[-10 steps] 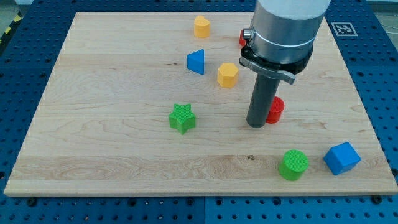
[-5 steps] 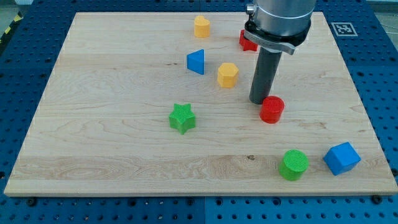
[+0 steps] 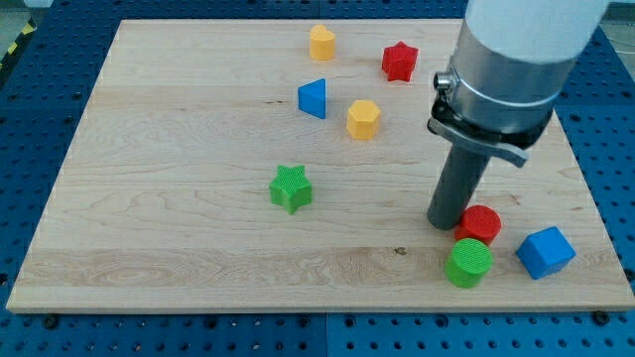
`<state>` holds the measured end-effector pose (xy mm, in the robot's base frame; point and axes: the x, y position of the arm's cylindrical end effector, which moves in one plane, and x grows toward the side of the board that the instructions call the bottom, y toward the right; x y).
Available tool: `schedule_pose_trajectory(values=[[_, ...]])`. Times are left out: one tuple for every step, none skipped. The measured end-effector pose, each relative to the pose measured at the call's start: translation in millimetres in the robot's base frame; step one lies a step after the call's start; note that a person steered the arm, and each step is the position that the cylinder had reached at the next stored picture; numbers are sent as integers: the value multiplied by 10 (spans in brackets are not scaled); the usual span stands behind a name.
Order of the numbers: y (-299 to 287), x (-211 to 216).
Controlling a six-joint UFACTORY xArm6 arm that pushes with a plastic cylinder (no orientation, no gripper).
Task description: Push the red circle right above the green circle
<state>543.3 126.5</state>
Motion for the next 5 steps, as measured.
schedule_pose_trajectory(values=[[0,80],[-26,106],[-142,91],[-323,-91],[-551,-367]])
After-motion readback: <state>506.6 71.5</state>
